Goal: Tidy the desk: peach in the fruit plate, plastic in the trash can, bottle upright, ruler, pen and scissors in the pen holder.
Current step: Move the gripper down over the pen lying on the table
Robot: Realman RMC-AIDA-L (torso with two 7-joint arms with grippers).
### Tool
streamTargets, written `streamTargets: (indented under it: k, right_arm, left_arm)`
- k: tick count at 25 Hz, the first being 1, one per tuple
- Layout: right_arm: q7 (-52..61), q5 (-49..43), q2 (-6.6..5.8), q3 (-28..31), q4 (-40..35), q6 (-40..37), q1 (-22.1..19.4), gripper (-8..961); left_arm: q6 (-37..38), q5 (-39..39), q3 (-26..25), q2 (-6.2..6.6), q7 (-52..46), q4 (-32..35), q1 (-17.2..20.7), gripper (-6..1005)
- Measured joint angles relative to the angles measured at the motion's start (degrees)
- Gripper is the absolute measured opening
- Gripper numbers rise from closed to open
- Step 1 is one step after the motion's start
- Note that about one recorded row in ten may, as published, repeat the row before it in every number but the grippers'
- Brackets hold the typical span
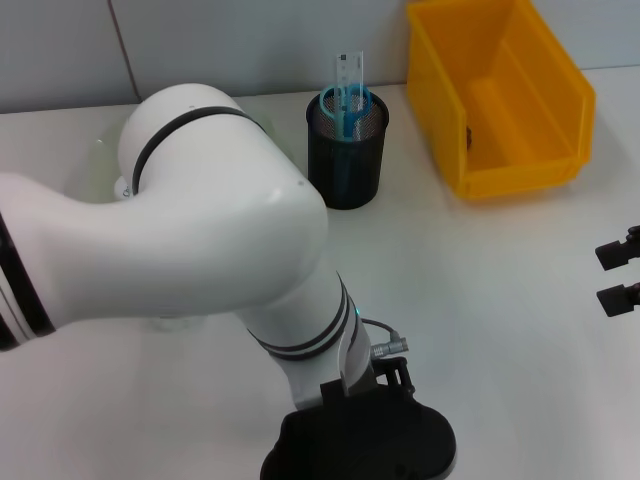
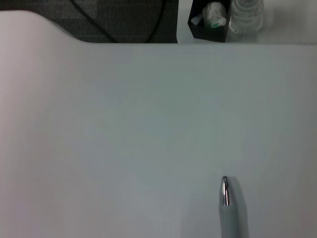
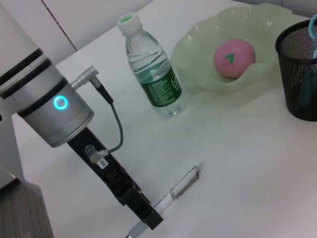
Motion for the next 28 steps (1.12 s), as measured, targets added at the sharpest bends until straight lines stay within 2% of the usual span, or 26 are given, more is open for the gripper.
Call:
streamTargets:
  k: [4, 25, 28]
  right_arm:
    - [0.0, 0.0, 0.05, 0.0, 0.0, 0.0, 0.08, 774]
    - [0.0, 0.13, 0.31, 0.0, -0.32, -0.26, 0.05, 773]
    - [0.0, 0.18, 0.33, 0.0, -0.39, -0.32, -0.02, 773]
  left_arm:
    - [-0.33, 0.05, 0.21, 0.0, -0.04, -0.15, 0.07, 527]
    - [-1.67, 1.04, 1.01, 0.0, 0.14, 0.16, 0.73, 361]
    - [-1.69, 1.1, 1.02, 0.0, 0.25, 0.19, 0.82, 217]
